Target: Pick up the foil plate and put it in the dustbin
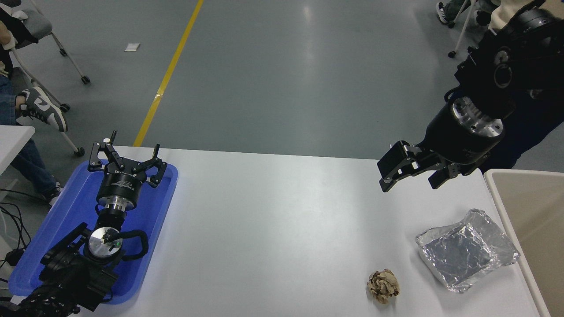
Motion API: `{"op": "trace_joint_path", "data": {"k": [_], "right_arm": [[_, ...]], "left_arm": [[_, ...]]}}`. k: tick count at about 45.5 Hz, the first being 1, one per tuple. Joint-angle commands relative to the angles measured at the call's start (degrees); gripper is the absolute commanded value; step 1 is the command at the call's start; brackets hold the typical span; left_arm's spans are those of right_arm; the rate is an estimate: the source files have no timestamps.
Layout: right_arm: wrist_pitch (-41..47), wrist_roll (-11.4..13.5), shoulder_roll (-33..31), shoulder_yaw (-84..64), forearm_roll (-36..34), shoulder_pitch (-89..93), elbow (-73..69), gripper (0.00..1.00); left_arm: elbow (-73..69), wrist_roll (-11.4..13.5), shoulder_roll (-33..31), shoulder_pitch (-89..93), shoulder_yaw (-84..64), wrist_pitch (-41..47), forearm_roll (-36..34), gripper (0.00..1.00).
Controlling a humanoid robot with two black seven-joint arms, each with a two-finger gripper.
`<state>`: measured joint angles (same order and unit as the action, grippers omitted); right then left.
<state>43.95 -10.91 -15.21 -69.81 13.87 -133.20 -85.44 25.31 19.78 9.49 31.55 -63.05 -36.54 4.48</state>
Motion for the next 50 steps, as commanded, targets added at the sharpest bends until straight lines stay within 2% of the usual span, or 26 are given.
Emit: {"op": "trace_joint_path", "data": {"k": [1, 26, 33, 36, 43, 50], "right_arm": [[0.0, 0.0, 0.8, -0.2, -0.2, -0.6, 0.1, 1.0], [-3.2, -0.1, 0.4, -0.2, 0.6, 2.9, 1.5, 1.0], [-4.7, -0.1, -3.2, -0.4, 1.9, 4.6, 1.7, 1.0], [-5.2, -0.1, -5.8, -0.5, 4.8, 5.8, 1.7, 1.0], [-8.4, -0.2, -14.6, -0.3, 16.7, 10.3, 2.7, 1.0], [-13.6, -0.4, -21.6, 0.7, 28.4, 20.0, 11.2, 1.0]], "left_arm": [[0.0, 0.0, 0.0, 0.0, 0.0, 0.1, 0.0, 1.0], [0.0, 0.0, 0.0, 0.0, -0.1, 0.1, 0.0, 1.0], [0.0, 0.0, 0.0, 0.0, -0.1, 0.1, 0.0, 1.0], [0.0, 0.0, 0.0, 0.0, -0.1, 0.1, 0.0, 1.0], [0.0, 0.0, 0.0, 0.0, -0.1, 0.1, 0.0, 1.0], [0.0, 0.0, 0.0, 0.0, -0.1, 0.1, 0.0, 1.0]]}}
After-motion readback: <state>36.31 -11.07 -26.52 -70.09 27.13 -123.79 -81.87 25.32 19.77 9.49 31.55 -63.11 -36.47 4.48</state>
